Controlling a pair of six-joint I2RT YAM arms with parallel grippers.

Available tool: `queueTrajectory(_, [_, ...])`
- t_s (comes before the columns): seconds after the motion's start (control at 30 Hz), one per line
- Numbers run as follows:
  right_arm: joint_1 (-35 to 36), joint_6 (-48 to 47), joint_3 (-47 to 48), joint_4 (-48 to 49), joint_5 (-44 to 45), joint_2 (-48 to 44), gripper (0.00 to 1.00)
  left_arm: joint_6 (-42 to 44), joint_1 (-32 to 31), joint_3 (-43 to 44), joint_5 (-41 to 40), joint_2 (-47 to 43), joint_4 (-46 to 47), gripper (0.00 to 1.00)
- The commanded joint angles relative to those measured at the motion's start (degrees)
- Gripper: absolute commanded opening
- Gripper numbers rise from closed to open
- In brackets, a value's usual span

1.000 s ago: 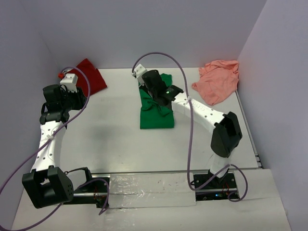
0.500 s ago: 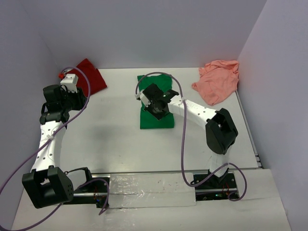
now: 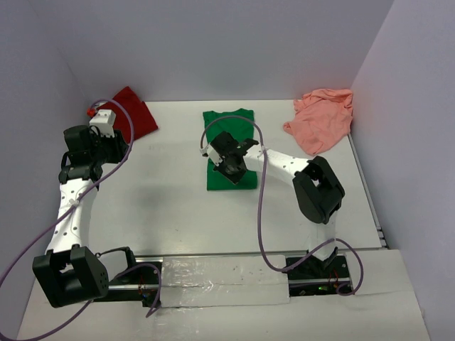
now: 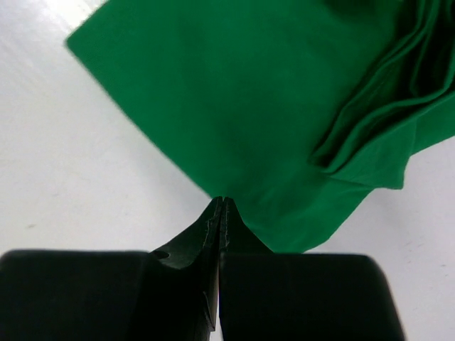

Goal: Fold and stack the t-shirts
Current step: Fold the folded rectangular tshirt in 1/3 of the way

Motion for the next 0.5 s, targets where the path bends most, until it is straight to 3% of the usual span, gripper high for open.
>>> queueTrajectory(0.0, [-0.88, -1.38, -1.24, 4.66, 5.19, 1.13, 0.0, 0.56, 0.39, 0.41, 0.56, -1.84, 0.28, 0.44])
queueTrajectory(0.47, [-1.24, -6.3, -6.16, 20.31, 19.18, 4.3, 0.0, 0.64, 0.39, -0.2, 0.3, -1.75, 0.37, 0.44])
